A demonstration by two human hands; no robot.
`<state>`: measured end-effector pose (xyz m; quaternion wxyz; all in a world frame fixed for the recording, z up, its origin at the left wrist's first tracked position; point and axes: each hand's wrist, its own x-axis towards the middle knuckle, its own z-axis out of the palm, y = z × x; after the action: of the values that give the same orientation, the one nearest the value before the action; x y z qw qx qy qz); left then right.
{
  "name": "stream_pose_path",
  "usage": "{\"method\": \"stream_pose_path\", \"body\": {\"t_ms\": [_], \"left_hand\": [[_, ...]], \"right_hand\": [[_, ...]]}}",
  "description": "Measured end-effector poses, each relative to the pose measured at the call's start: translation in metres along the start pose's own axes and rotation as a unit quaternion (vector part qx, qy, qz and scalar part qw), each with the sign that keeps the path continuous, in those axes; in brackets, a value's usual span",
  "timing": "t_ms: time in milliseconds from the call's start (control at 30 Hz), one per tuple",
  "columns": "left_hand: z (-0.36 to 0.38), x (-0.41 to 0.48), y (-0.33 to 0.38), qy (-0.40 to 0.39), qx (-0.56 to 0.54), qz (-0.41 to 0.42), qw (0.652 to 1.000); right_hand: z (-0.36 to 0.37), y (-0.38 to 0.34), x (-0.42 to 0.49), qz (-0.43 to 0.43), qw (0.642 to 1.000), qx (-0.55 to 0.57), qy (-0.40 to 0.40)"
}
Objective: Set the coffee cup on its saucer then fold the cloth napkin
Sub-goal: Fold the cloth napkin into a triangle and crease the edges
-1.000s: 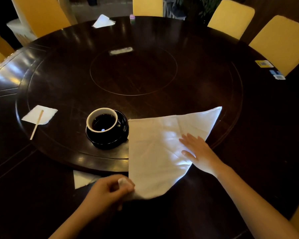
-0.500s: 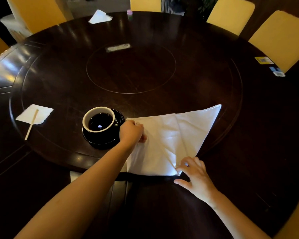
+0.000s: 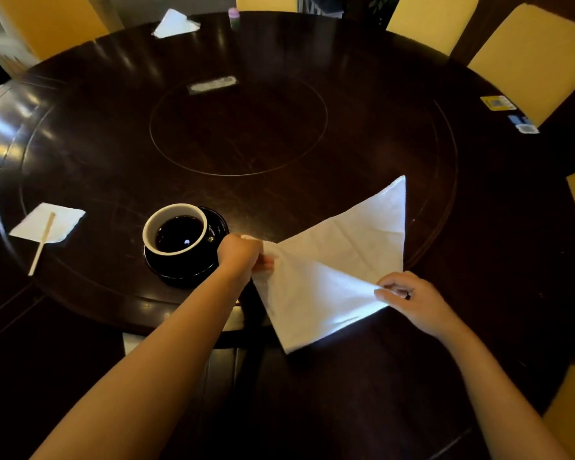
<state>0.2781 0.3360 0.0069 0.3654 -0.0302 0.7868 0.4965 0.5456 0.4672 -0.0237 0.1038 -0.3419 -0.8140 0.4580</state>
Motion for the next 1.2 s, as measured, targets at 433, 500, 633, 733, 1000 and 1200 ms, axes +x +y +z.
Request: {"method": "stream_pose_path", "body": {"t_ms": [433, 500, 633, 733, 1000, 1200], "left_hand": [[-0.013, -0.002, -0.042, 0.036, 0.275, 0.153, 0.948], [-0.009, -0.002, -0.042, 0.042, 0.333, 0.192, 0.922], [-0.005, -0.001, -0.042, 0.026, 0.397, 0.225, 0.890], [-0.008, 0.000, -0.038, -0.028, 0.421, 0.210, 0.882], [-0.021, -0.002, -0.027, -0.133, 0.222, 0.095, 0.961], [-0.020, -0.002, -0.035, -0.215, -0.017, -0.071, 0.974]], "right_hand": [[-0.004, 0.004, 0.001, 0.081, 0.974, -0.214, 0.007], [0.003, 0.007, 0.000, 0.064, 0.965, -0.248, 0.049], [0.023, 0.017, -0.013, 0.133, 0.958, -0.133, 0.218], [0.046, 0.016, -0.021, 0.298, 0.912, 0.170, 0.225], [0.042, 0.004, -0.016, 0.311, 0.828, 0.420, 0.203], [0.027, -0.009, -0.012, 0.295, 0.836, 0.365, 0.284]]}}
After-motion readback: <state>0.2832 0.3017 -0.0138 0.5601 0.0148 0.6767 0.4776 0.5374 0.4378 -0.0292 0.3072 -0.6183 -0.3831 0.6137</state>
